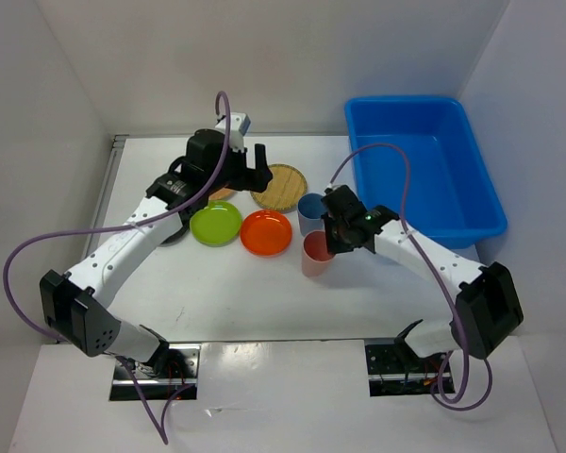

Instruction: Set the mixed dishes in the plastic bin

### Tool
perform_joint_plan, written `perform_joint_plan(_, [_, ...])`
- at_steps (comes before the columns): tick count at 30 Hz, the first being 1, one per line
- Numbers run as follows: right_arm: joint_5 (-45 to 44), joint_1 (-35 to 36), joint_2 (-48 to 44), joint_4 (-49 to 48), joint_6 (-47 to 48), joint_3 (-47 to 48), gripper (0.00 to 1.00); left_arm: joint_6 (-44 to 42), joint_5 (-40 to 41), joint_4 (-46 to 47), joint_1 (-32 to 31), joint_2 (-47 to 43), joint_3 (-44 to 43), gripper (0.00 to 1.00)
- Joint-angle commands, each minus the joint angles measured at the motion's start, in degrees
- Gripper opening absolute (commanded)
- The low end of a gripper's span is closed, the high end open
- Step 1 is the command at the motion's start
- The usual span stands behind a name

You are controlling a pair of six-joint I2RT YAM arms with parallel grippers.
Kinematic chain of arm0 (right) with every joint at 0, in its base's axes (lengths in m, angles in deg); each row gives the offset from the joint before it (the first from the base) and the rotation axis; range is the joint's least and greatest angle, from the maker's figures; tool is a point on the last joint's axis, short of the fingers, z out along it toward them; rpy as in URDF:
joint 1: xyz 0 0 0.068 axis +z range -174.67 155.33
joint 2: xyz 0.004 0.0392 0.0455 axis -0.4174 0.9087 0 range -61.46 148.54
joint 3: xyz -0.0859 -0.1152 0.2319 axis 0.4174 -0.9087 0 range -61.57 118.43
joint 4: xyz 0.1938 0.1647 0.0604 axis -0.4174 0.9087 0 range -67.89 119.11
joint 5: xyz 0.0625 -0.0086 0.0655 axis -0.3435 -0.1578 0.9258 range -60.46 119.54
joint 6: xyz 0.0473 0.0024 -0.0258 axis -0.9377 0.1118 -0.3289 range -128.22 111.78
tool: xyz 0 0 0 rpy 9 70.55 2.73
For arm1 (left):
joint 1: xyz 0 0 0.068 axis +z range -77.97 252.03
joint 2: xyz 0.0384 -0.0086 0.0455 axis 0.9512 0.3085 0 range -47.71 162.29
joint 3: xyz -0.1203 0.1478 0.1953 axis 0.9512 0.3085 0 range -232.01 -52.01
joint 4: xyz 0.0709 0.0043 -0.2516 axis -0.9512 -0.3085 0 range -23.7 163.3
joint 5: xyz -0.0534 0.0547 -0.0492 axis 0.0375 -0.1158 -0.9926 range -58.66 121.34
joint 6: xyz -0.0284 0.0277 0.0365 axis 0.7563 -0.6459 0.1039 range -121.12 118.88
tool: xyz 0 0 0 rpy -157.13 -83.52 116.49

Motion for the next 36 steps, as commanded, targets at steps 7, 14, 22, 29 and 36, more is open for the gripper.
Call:
perform_joint_plan(7, [-0.10,1.45,-19.05,6.32,-3.13,13.79,0.00,0.64,-4.06,2.32,1.70,1.50,0.17,1.00])
perform_joint_plan(14, [-6.49,-10.13,-24.00,1.84,-5.95,18.99,0.00,0.64,-7.22,3.03,2.84,4.66,0.17,1.00])
perform_joint_plan(22, [-4.34,-38.15,-17.68,-1.33,-5.17,14.96,0.00,0.64,-16.10,3.03,3.37,10.99,-2.37,1.00])
perform_joint_plan(29, [2.45,-44.52,-11.79,-3.61,-0.95,12.05,0.00,0.64,-18.83,3.47,3.37,15.91,-7.36,1.00])
perform_joint_plan(36, [5.52,-40.04,-4.06,-4.23,1.25,12.05,0.00,-1.02,-17.51,0.48,2.14,21.35,-12.31,1.00])
